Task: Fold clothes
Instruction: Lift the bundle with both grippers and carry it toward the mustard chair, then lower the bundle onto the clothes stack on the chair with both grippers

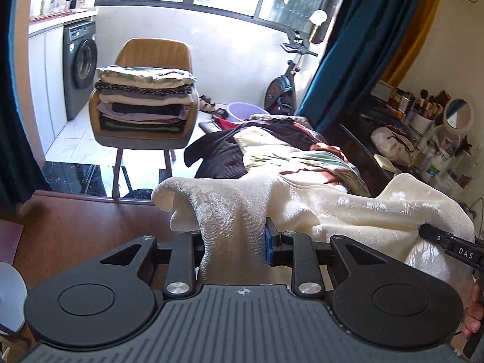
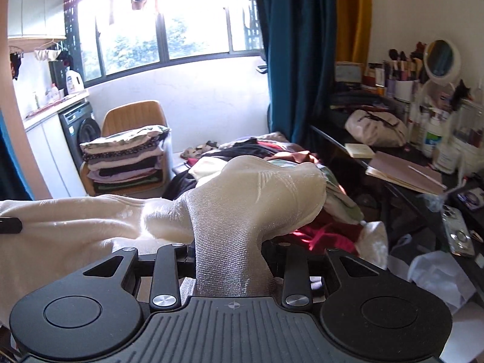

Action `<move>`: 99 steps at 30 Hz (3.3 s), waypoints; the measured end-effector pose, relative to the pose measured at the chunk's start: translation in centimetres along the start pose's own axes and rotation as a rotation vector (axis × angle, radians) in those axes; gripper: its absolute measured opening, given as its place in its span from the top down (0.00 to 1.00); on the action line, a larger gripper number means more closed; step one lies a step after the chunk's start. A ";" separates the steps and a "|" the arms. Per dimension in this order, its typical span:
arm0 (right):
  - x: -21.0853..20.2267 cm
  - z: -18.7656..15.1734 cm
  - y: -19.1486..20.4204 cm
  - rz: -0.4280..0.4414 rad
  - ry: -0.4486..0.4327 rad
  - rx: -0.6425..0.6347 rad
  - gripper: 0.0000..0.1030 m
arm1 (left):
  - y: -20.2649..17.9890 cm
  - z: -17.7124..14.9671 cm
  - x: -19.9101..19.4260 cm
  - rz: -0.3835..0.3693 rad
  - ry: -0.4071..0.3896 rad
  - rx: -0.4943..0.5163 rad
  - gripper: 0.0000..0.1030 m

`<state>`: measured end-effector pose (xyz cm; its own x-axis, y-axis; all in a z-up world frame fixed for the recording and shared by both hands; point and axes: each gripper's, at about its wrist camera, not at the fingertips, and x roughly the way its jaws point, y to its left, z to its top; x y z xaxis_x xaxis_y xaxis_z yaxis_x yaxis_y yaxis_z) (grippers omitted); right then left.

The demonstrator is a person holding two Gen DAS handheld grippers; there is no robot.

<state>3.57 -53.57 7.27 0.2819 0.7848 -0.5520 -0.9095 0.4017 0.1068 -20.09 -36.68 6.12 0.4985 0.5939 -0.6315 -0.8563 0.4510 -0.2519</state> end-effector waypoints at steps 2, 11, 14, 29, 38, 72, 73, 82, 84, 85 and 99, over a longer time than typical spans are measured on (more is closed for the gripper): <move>2.2 1.1 1.2 0.024 0.003 -0.020 0.71 | 1.4 1.0 1.0 0.021 0.004 -0.009 0.75; 14.7 6.4 6.4 0.122 0.026 -0.060 0.71 | 7.9 8.3 8.5 0.107 0.016 -0.070 0.75; 18.9 9.4 8.1 0.146 0.020 -0.071 0.71 | 9.8 12.1 11.3 0.131 0.023 -0.075 0.76; 37.6 24.6 18.8 0.205 -0.065 -0.171 0.71 | 22.0 26.4 23.8 0.088 -0.088 -0.151 0.77; 48.5 33.5 27.9 0.050 -0.075 -0.116 0.71 | 33.0 38.6 33.0 -0.062 -0.077 -0.093 0.80; 98.9 58.2 45.7 0.363 0.059 -0.226 0.71 | 53.4 64.3 63.4 0.290 -0.017 -0.273 0.81; 100.5 57.7 45.2 0.350 0.091 -0.212 0.71 | 53.8 64.1 65.2 0.294 0.022 -0.277 0.81; 113.7 48.6 40.8 0.133 0.452 -0.113 0.42 | 57.0 62.7 74.9 0.435 0.360 -0.196 0.43; 113.1 48.5 39.0 0.147 0.443 -0.043 0.39 | 57.5 63.6 73.4 0.417 0.342 -0.175 0.36; 112.7 48.8 38.4 0.150 0.434 -0.013 0.38 | 57.9 64.1 72.5 0.409 0.333 -0.172 0.36; 101.1 44.6 26.4 0.129 0.397 0.657 0.32 | 61.4 56.7 62.5 0.138 0.345 -0.641 0.35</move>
<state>21.67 57.40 -8.86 -0.0575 0.6665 -0.7433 -0.5248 0.6132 0.5904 -33.83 65.94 -7.22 0.4001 0.3263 -0.8564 -0.8717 -0.1529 -0.4655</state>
